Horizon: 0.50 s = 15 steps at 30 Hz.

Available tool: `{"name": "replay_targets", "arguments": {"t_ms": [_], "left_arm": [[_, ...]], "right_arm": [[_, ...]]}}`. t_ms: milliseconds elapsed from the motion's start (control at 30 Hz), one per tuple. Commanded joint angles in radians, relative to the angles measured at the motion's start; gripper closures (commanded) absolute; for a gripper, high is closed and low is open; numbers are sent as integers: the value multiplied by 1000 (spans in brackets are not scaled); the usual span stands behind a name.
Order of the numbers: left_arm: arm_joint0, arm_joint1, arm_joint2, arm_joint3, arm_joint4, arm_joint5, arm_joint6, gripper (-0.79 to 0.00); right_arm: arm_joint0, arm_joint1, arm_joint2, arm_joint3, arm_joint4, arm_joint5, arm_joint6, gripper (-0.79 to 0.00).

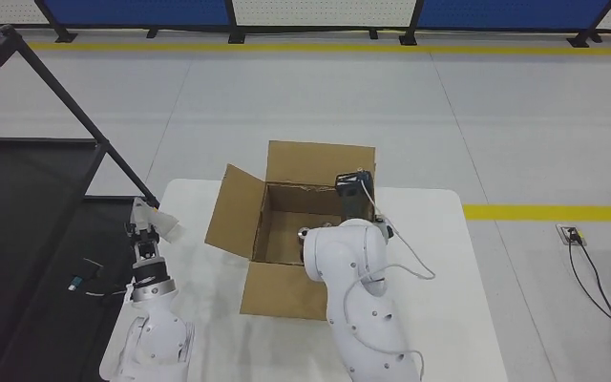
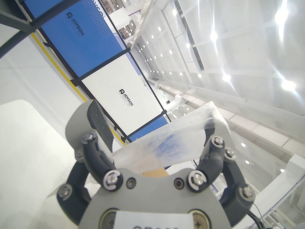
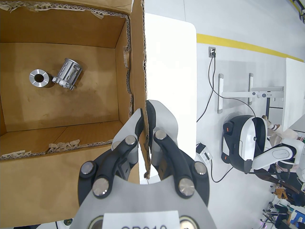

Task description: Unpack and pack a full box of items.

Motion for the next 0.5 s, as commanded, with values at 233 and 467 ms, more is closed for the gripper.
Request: {"name": "replay_targets", "arguments": {"t_ms": [233, 467], "left_arm": [[-10, -2, 15, 4, 10, 6, 1, -785], [-11, -3, 24, -2, 23, 16, 5, -785]], "right_arm": [[-37, 21, 50, -53, 31, 2, 0, -345], [-59, 31, 39, -100, 33, 0, 0, -348]]}}
